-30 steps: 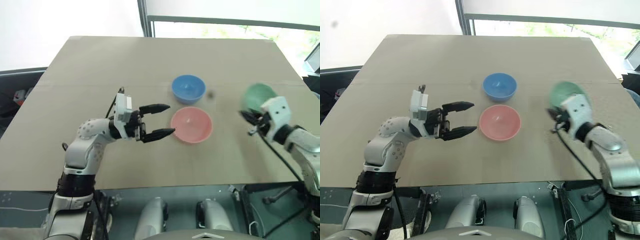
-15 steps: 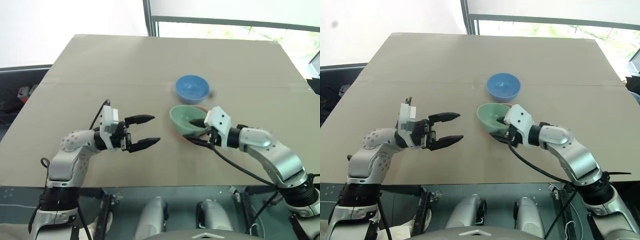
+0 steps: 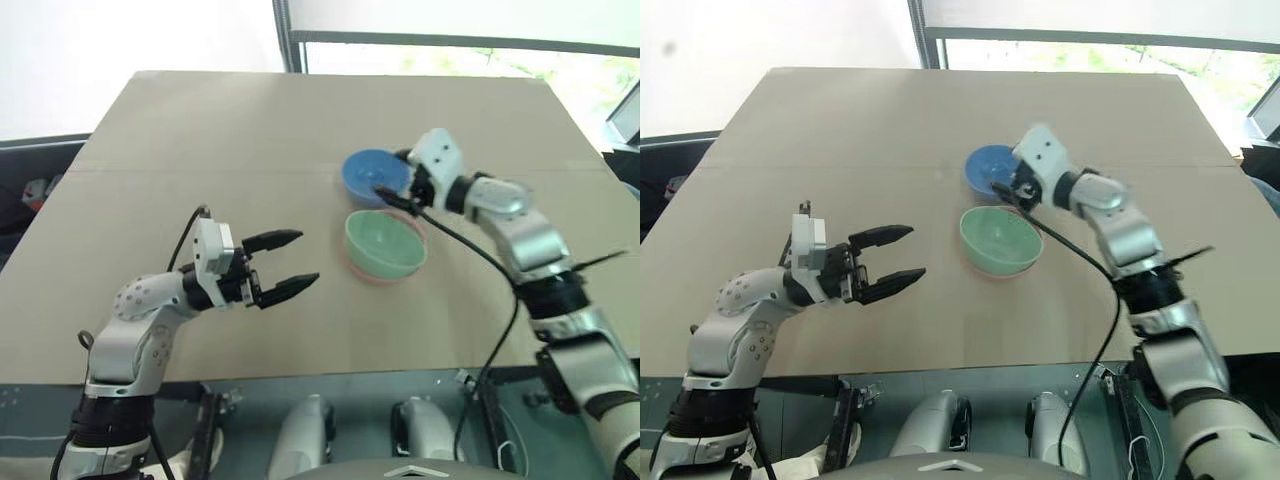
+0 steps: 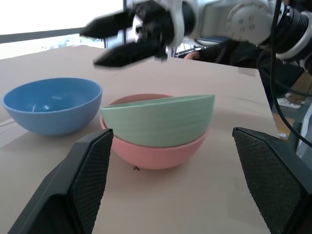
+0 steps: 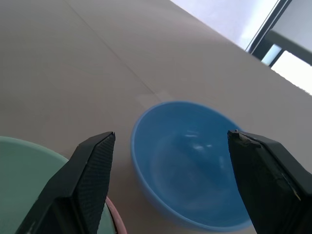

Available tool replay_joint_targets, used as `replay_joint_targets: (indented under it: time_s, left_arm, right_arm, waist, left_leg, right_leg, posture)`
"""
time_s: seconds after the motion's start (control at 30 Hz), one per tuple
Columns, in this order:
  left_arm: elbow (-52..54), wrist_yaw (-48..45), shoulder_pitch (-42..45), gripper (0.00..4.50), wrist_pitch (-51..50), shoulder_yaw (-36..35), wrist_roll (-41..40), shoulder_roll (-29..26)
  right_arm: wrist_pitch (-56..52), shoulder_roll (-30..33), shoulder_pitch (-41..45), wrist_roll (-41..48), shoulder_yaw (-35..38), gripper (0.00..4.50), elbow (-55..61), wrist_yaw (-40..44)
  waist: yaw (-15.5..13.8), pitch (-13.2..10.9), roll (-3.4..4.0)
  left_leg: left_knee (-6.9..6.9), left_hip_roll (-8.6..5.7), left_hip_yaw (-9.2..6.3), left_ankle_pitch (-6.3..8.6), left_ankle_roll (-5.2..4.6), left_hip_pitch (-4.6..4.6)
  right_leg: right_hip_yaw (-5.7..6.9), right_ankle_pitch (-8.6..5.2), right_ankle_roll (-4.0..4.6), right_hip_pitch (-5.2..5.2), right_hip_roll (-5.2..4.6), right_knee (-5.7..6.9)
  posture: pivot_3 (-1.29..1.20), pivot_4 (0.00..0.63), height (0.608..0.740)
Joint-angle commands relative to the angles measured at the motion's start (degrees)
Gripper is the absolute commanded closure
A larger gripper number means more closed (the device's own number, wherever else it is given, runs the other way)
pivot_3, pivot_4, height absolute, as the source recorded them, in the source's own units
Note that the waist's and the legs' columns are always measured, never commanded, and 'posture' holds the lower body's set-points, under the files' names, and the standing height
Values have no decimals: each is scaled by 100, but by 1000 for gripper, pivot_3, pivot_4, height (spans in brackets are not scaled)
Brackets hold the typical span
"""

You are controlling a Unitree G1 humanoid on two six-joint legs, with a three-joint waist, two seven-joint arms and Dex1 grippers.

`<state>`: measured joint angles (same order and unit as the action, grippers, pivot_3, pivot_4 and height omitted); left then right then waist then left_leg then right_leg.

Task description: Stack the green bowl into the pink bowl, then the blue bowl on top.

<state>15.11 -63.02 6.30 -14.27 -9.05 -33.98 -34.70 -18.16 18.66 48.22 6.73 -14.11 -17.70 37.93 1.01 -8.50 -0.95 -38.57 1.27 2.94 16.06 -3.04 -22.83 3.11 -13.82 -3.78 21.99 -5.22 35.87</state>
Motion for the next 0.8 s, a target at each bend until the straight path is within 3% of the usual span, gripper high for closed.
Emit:
replay_joint_targets:
  time_s: [0.03, 0.2, 0.4, 0.57, 0.77, 0.8]
  left_arm:
    - [518, 247, -267, 354, 29, -197, -130, -4]
    - [868, 512, -564, 354, 6, -275, -144, 7]
    - [1109, 742, -765, 354, 7, -406, -172, -16]
    - [1243, 838, -918, 354, 42, -413, -166, -18]
    - [1295, 969, -977, 354, 98, -366, -134, 9]
    - [1293, 983, -965, 354, 110, -334, -124, 23]
  right_arm:
    - [282, -672, 734, -38, 113, 651, -868, -180]
    - [450, -1263, 1268, -282, 82, 651, -2192, -282]
    - [961, -1538, 1785, -730, 15, 651, -3713, -383]
    - [1370, -1612, 2099, -971, 81, 1999, -4532, -534]
    - [1808, -1586, 2418, -1217, 94, 4410, -4831, -595]
    - [1857, -1559, 2441, -1244, 99, 4410, -4820, -612]
  waist:
    - [45, 0, 1]
    - [65, -1, 1]
    - [80, -2, 4]
    - [134, -2, 5]
    - [137, -4, 8]
    - [137, -4, 8]
  left_leg:
    - [9, 0, 1, -2, 4, -1]
    - [27, 2, -11, -8, 15, -3]
    - [21, -2, -11, -13, 23, 1]
    - [29, -1, -12, -18, 32, 5]
    - [33, 2, -9, -19, 33, 2]
    - [33, 2, -10, -19, 33, 3]
  right_leg:
    - [0, 0, 0, 6, 1, -2]
    - [9, -1, 1, 10, 1, -4]
    - [8, -1, 1, 6, 0, -2]
    - [7, -1, 3, 8, 13, -1]
    - [5, -1, 3, 12, 11, -3]
    - [5, -1, 3, 12, 11, -2]
  posture:
    - [0, 150, 740]
    - [0, 150, 740]
    - [0, 150, 740]
    - [0, 150, 740]
    - [0, 150, 740]
    - [0, 150, 740]
